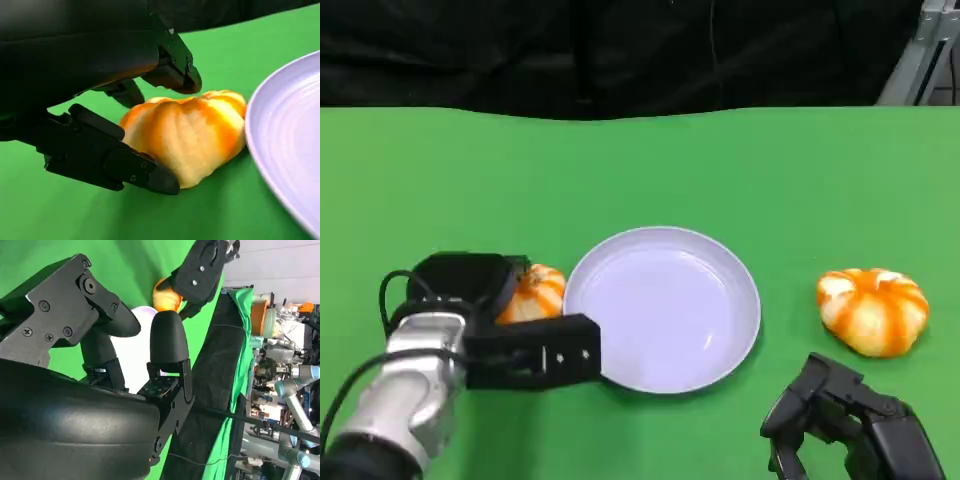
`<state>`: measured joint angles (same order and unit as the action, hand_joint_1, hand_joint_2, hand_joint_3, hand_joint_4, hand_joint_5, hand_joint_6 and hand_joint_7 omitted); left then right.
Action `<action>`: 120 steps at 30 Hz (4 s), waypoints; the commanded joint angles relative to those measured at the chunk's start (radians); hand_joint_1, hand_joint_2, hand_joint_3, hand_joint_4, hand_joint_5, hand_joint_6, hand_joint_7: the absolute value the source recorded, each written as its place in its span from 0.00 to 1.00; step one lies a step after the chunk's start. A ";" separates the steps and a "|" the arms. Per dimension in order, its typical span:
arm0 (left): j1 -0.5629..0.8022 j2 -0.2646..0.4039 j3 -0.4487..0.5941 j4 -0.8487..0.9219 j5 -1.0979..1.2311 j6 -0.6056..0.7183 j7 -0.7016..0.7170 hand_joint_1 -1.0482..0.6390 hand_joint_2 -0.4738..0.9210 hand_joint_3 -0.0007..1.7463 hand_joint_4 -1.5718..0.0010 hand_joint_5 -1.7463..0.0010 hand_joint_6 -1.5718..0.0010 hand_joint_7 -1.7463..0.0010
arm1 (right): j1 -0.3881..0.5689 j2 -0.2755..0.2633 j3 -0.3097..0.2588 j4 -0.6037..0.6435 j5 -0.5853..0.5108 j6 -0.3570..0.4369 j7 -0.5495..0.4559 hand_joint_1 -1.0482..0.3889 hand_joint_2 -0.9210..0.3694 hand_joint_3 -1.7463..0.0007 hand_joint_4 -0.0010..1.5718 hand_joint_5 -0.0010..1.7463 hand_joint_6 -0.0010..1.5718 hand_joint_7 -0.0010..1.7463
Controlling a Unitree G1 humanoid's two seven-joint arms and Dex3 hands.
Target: Grasp the bread from the table and place it into the plate.
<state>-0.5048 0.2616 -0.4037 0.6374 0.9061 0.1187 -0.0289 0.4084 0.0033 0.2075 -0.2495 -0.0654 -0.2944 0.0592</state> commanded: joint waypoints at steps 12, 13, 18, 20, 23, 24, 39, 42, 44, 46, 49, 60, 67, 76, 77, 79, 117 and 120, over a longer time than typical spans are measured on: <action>0.006 0.085 0.010 0.057 -0.140 -0.170 0.136 0.52 0.97 0.07 0.49 0.00 0.61 0.01 | -0.001 -0.006 -0.013 -0.005 0.001 0.002 -0.005 0.68 0.42 0.26 0.42 0.96 0.42 0.84; 0.015 0.092 0.017 0.037 -0.137 -0.171 0.167 0.52 0.98 0.08 0.48 0.00 0.61 0.00 | -0.001 -0.005 -0.013 -0.004 0.003 0.003 -0.005 0.69 0.42 0.26 0.42 0.97 0.42 0.84; 0.052 0.139 0.026 -0.052 -0.077 -0.151 0.332 0.52 0.98 0.09 0.44 0.00 0.59 0.00 | -0.002 -0.006 -0.013 -0.003 0.004 0.002 -0.003 0.69 0.41 0.25 0.42 0.97 0.42 0.84; 0.062 0.154 0.026 -0.085 -0.060 -0.135 0.358 0.52 0.96 0.09 0.44 0.00 0.58 0.00 | -0.001 -0.006 -0.012 -0.004 0.002 0.002 -0.004 0.69 0.41 0.25 0.41 0.97 0.42 0.84; 0.080 0.170 0.039 -0.183 -0.074 -0.157 0.365 0.51 0.79 0.40 0.43 0.00 0.56 0.00 | -0.002 -0.004 -0.012 0.003 0.007 -0.003 -0.003 0.69 0.41 0.25 0.42 0.97 0.42 0.85; 0.084 0.170 0.044 -0.209 -0.089 -0.178 0.363 0.52 0.73 0.50 0.43 0.00 0.55 0.00 | -0.003 -0.004 -0.012 0.005 0.006 -0.005 -0.003 0.69 0.41 0.25 0.42 0.97 0.42 0.85; 0.038 0.028 0.019 -0.313 -0.234 -0.292 0.181 0.50 0.61 0.75 0.39 0.00 0.50 0.00 | -0.006 0.004 -0.002 0.010 -0.008 -0.012 -0.015 0.69 0.42 0.25 0.41 0.97 0.42 0.85; 0.020 0.002 0.002 -0.298 -0.234 -0.281 0.140 0.50 0.62 0.76 0.38 0.00 0.51 0.00 | -0.004 0.007 0.002 0.009 -0.008 -0.009 -0.017 0.69 0.43 0.24 0.41 0.97 0.42 0.84; 0.010 -0.011 -0.009 -0.287 -0.230 -0.274 0.120 0.50 0.62 0.73 0.38 0.00 0.51 0.00 | -0.003 0.006 0.003 0.008 -0.007 -0.008 -0.016 0.68 0.42 0.24 0.41 0.97 0.42 0.84; 0.001 -0.032 -0.018 -0.268 -0.230 -0.271 0.116 0.51 0.63 0.72 0.39 0.00 0.51 0.00 | -0.002 0.005 0.003 0.007 0.000 -0.007 -0.012 0.68 0.42 0.24 0.41 0.97 0.42 0.84; -0.015 -0.083 -0.033 -0.223 -0.254 -0.246 0.081 0.52 0.63 0.69 0.40 0.00 0.53 0.04 | -0.001 0.004 0.004 0.007 0.006 -0.007 -0.007 0.68 0.43 0.24 0.41 0.98 0.42 0.84; -0.042 -0.054 -0.087 -0.280 -0.223 -0.122 -0.189 0.29 0.99 0.10 0.95 0.45 0.99 0.85 | 0.003 0.011 0.010 0.000 0.000 0.002 -0.015 0.67 0.42 0.25 0.41 0.97 0.42 0.84; -0.053 -0.006 -0.119 -0.329 -0.172 -0.103 -0.274 0.18 1.00 0.13 0.94 0.49 0.99 0.82 | -0.002 0.009 0.006 0.002 -0.001 0.003 -0.016 0.68 0.42 0.25 0.41 0.97 0.42 0.84; 0.002 0.052 -0.034 -0.424 -0.242 -0.195 -0.229 0.23 1.00 0.12 0.54 0.43 0.86 0.74 | -0.007 0.007 0.001 0.011 0.005 -0.005 -0.014 0.68 0.42 0.25 0.41 0.97 0.42 0.84; 0.015 0.058 -0.016 -0.434 -0.260 -0.210 -0.220 0.24 1.00 0.12 0.53 0.42 0.83 0.74 | -0.008 0.008 0.001 0.012 0.004 -0.006 -0.015 0.68 0.42 0.25 0.41 0.97 0.42 0.84; 0.025 0.061 -0.001 -0.442 -0.276 -0.225 -0.214 0.25 1.00 0.12 0.53 0.42 0.81 0.73 | -0.008 0.009 0.001 0.013 0.003 -0.007 -0.016 0.68 0.42 0.25 0.41 0.97 0.42 0.84; 0.835 -0.144 0.414 -0.764 -0.970 -0.449 -0.122 0.59 0.61 0.83 0.46 0.00 0.51 0.07 | 0.009 -0.014 -0.024 0.004 0.013 -0.020 0.005 0.67 0.43 0.24 0.44 0.96 0.44 0.83; 0.832 -0.144 0.416 -0.761 -0.965 -0.451 -0.122 0.59 0.60 0.84 0.46 0.00 0.50 0.09 | 0.011 -0.011 -0.023 0.003 0.013 -0.021 0.006 0.66 0.44 0.24 0.44 0.96 0.44 0.83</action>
<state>0.3332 0.1106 0.0005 -0.1324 -0.0495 -0.3227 -0.1439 0.4094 0.0013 0.1910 -0.2304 -0.0626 -0.3089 0.0637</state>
